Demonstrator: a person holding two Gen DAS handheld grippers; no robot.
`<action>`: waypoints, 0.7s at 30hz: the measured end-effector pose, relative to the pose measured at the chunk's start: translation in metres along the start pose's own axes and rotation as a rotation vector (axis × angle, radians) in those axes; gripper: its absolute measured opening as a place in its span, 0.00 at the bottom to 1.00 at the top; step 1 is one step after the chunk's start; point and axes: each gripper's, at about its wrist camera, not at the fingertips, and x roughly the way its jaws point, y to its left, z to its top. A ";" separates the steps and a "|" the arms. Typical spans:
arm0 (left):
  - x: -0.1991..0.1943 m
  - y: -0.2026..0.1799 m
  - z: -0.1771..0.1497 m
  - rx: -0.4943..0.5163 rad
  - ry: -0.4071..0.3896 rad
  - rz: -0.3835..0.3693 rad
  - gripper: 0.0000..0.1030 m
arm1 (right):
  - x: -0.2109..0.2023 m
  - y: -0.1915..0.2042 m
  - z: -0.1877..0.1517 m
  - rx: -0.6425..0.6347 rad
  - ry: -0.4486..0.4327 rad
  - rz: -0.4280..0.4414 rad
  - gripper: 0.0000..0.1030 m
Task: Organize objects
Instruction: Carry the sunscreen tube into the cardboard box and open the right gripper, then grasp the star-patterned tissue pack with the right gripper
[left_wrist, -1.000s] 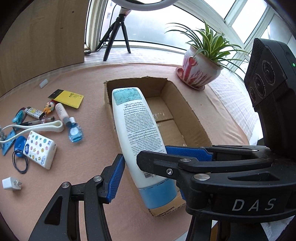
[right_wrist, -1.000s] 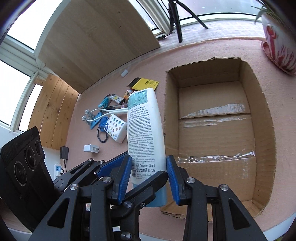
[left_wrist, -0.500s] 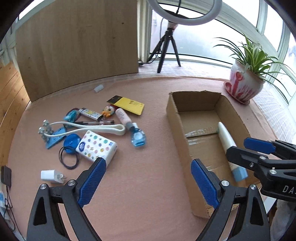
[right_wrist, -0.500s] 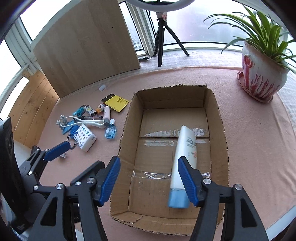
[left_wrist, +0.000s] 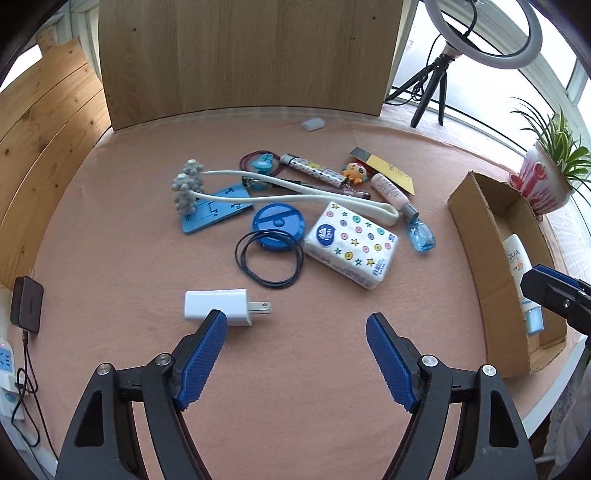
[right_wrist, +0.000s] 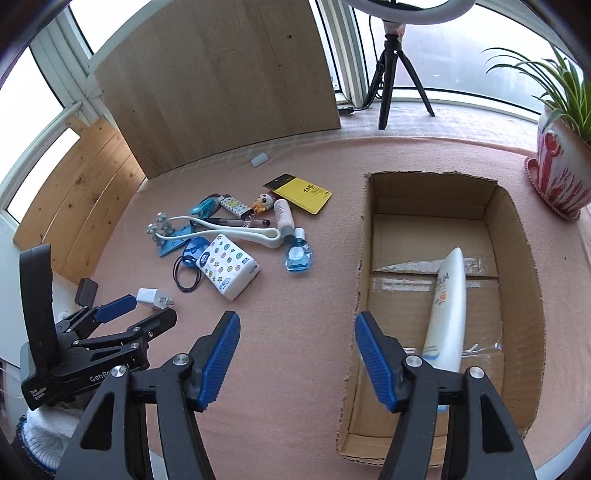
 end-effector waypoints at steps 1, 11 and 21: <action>0.000 0.005 0.000 0.005 0.005 -0.010 0.74 | 0.003 0.007 0.002 -0.001 -0.001 -0.001 0.59; 0.017 0.016 0.004 0.031 0.040 -0.066 0.66 | 0.059 0.057 0.032 -0.029 0.065 -0.033 0.56; 0.022 0.013 0.008 -0.065 0.037 -0.057 0.66 | 0.133 0.067 0.070 -0.059 0.245 0.080 0.56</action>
